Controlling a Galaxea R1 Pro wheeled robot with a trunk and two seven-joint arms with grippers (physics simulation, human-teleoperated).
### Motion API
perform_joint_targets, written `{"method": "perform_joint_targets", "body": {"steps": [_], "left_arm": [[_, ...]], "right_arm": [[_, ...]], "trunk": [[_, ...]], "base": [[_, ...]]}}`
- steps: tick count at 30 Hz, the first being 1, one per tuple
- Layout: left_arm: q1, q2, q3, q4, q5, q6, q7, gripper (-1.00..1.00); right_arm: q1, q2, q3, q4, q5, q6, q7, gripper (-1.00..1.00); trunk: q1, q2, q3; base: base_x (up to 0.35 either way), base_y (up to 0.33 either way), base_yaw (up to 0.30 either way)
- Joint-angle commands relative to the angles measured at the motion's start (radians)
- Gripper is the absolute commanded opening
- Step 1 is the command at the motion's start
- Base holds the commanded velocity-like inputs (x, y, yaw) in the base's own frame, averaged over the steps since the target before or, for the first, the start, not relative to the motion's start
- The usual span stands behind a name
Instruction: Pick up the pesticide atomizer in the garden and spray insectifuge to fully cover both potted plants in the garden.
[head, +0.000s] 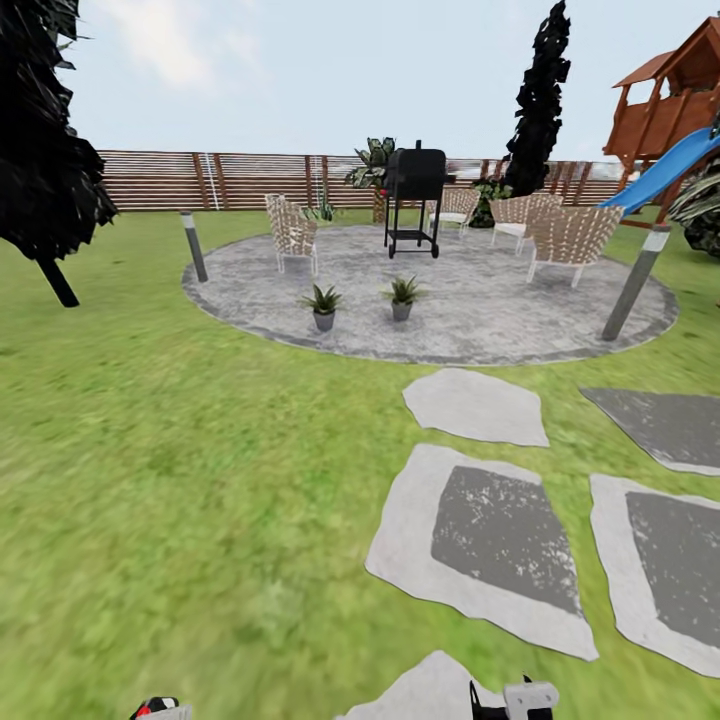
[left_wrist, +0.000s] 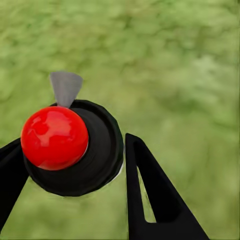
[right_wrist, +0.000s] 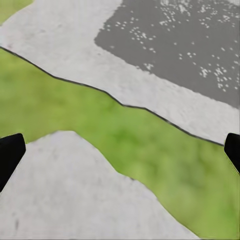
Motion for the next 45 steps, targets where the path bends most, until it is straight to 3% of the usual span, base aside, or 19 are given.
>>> {"method": "perform_joint_targets", "body": {"steps": [1,45], "left_arm": [[-0.001,0.0,0.0,0.001,-0.003,-0.003,0.003,-1.0],[-0.001,-0.001,0.0,0.001,-0.005,-0.005,0.003,-1.0]], "right_arm": [[-0.001,0.0,0.0,0.001,0.011,-0.001,-0.009,1.0],[-0.001,0.0,0.0,0.001,0.01,0.001,-0.013,1.0]], "trunk": [[0.0,0.0,-0.001],[0.0,0.0,-0.001]], "base": [[0.338,0.0,0.0],[0.338,0.0,0.0]]}}
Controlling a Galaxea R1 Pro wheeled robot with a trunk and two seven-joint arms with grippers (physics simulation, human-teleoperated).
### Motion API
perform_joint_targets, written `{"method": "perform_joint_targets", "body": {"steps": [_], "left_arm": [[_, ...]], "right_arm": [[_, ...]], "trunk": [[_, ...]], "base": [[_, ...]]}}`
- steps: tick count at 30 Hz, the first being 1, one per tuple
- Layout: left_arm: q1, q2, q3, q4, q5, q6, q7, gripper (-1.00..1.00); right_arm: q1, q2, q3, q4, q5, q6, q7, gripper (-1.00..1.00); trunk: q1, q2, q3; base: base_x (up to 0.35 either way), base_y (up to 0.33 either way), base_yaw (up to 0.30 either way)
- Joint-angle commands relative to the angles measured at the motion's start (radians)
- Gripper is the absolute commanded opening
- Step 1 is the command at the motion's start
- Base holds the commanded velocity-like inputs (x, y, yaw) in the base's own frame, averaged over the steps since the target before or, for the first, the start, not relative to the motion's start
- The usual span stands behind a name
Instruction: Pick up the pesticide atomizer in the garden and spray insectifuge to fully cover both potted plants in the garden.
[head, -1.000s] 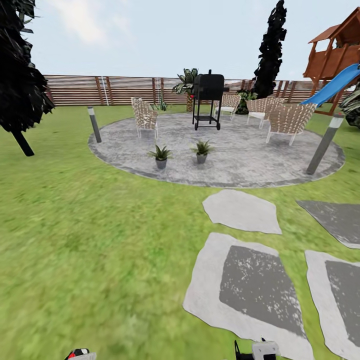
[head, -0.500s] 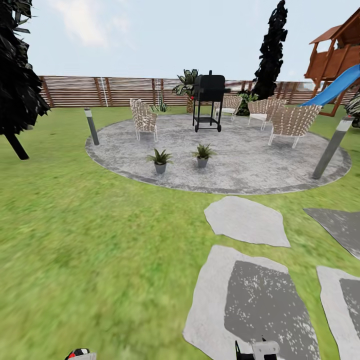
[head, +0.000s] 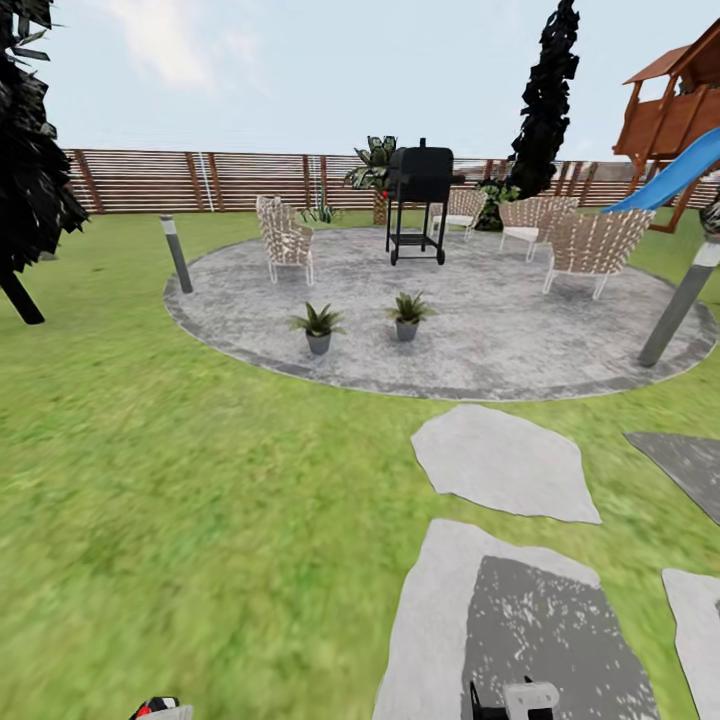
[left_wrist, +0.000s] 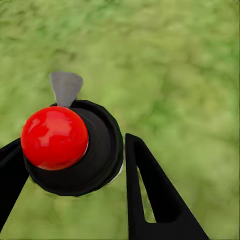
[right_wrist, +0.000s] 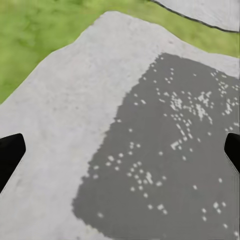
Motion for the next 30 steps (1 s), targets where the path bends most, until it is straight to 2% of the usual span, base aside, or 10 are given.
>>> {"method": "perform_joint_targets", "body": {"steps": [1,30], "left_arm": [[-0.001,0.0,0.0,0.001,-0.003,-0.003,0.003,-1.0],[-0.001,0.001,0.001,0.001,-0.003,-0.003,0.003,-1.0]], "right_arm": [[-0.001,0.0,0.0,0.001,0.011,-0.001,-0.009,1.0],[-0.001,-0.001,-0.001,0.001,0.01,-0.002,-0.009,1.0]], "trunk": [[0.0,0.0,-0.001],[0.0,0.0,-0.001]], "base": [[0.339,0.0,0.0],[0.339,0.0,0.0]]}}
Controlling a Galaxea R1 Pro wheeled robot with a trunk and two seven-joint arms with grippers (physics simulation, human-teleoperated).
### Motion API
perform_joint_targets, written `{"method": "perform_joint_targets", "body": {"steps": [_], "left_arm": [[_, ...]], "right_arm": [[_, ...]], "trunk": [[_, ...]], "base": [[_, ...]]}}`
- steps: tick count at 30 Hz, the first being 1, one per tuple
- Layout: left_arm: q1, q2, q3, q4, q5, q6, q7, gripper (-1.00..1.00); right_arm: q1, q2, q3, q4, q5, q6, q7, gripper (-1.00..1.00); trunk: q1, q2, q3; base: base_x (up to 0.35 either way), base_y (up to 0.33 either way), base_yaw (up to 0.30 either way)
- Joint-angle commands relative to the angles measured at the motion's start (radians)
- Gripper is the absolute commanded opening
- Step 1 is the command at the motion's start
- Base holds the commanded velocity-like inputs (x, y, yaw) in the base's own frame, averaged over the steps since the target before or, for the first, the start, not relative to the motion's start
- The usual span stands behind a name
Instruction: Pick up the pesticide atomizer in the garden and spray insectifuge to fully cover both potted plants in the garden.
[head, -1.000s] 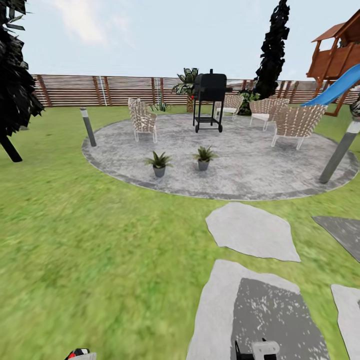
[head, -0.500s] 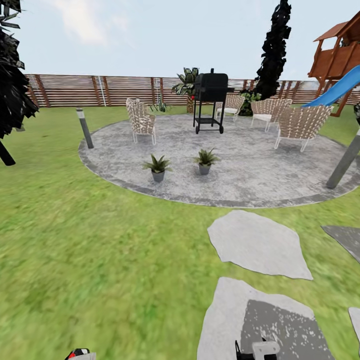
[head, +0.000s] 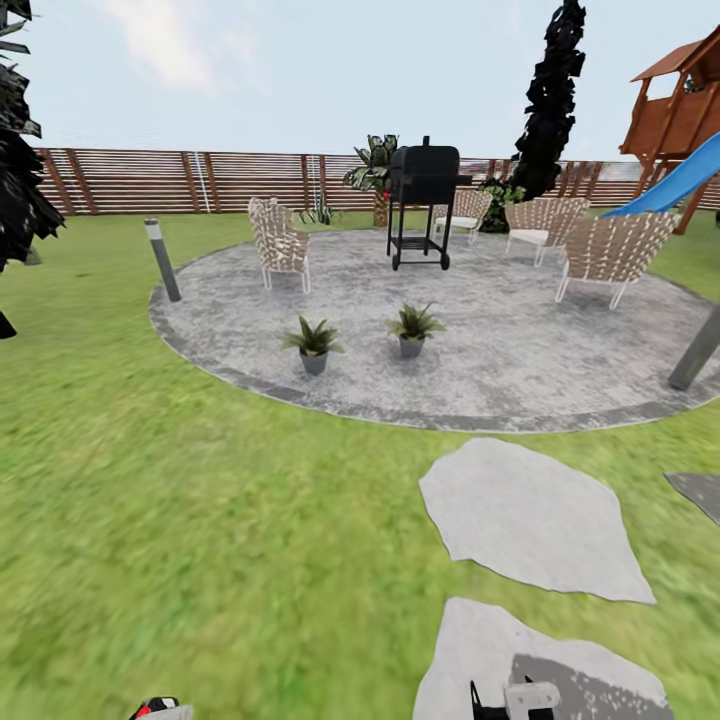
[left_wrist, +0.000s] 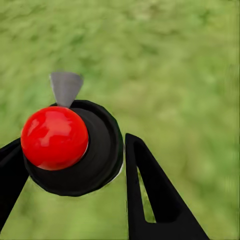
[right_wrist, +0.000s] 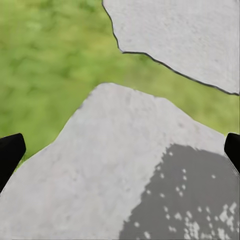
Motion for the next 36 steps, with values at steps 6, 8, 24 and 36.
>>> {"method": "perform_joint_targets", "body": {"steps": [6,8,24,36], "left_arm": [[-0.001,0.0,0.0,0.001,-0.002,-0.003,0.003,-1.0],[-0.001,0.0,0.001,0.001,-0.002,-0.003,0.003,-1.0],[-0.001,0.0,0.001,0.001,-0.003,-0.003,0.003,-1.0],[-0.001,0.0,0.001,0.001,-0.002,-0.003,0.003,-1.0]], "right_arm": [[-0.001,0.005,0.001,0.0,0.011,-0.001,-0.006,1.0],[-0.001,0.006,0.002,0.0,0.011,-0.001,-0.006,1.0],[-0.001,0.009,0.002,-0.001,0.01,-0.001,-0.008,1.0],[-0.001,0.009,0.002,-0.001,0.01,-0.001,-0.008,1.0]], "trunk": [[0.0,0.0,-0.001],[0.0,0.0,-0.001],[0.0,0.0,-0.001],[0.0,0.0,-0.001]], "base": [[0.339,0.0,0.0],[0.339,0.0,0.0],[0.339,0.0,0.071],[0.339,0.0,0.216]]}}
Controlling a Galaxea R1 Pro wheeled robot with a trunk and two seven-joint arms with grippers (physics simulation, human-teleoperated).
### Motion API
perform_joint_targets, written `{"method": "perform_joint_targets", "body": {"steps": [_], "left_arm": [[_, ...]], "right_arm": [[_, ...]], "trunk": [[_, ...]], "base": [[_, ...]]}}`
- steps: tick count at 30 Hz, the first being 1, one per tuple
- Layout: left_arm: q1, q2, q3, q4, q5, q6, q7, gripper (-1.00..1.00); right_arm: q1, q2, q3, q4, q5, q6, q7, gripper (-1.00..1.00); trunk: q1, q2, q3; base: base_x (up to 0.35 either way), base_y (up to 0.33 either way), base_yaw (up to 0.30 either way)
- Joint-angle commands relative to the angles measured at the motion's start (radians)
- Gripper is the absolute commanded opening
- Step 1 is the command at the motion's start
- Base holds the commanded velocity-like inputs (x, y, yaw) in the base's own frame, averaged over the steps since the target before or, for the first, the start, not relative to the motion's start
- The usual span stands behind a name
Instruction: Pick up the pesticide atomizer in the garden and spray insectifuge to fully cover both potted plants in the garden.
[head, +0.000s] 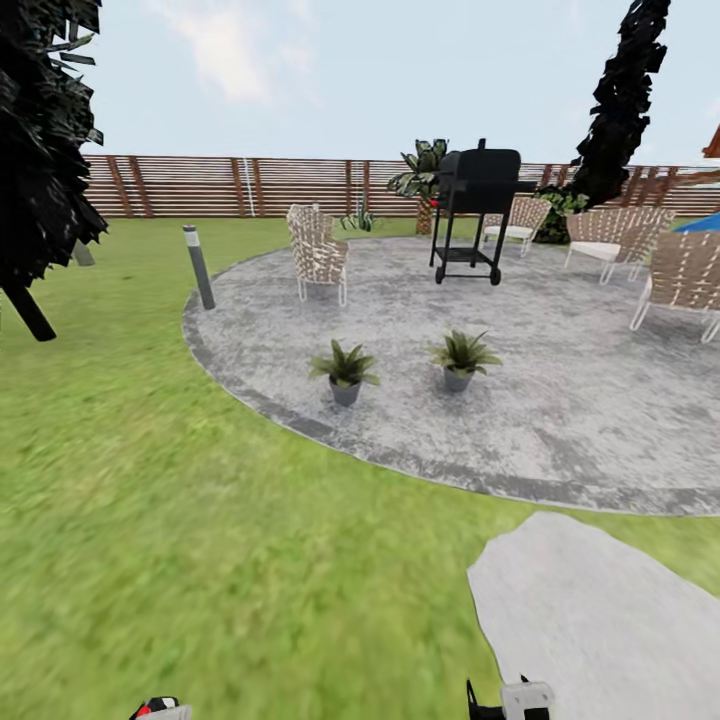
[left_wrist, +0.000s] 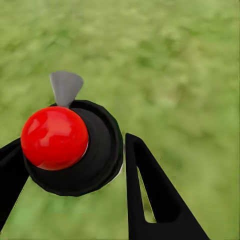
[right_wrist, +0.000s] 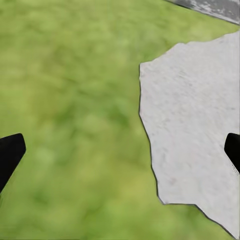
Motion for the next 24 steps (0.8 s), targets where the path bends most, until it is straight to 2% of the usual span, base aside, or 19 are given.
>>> {"method": "perform_joint_targets", "body": {"steps": [1,24], "left_arm": [[-0.001,0.0,0.0,0.001,-0.003,-0.003,0.003,-1.0],[-0.001,0.0,0.0,0.001,-0.004,-0.003,0.003,-1.0]], "right_arm": [[-0.001,0.0,0.0,0.001,0.011,-0.001,-0.01,1.0],[-0.001,0.0,0.0,0.001,0.011,-0.001,-0.01,1.0]], "trunk": [[0.0,0.0,-0.001],[0.0,0.0,-0.001]], "base": [[0.339,0.0,0.032],[0.339,0.0,0.002]]}}
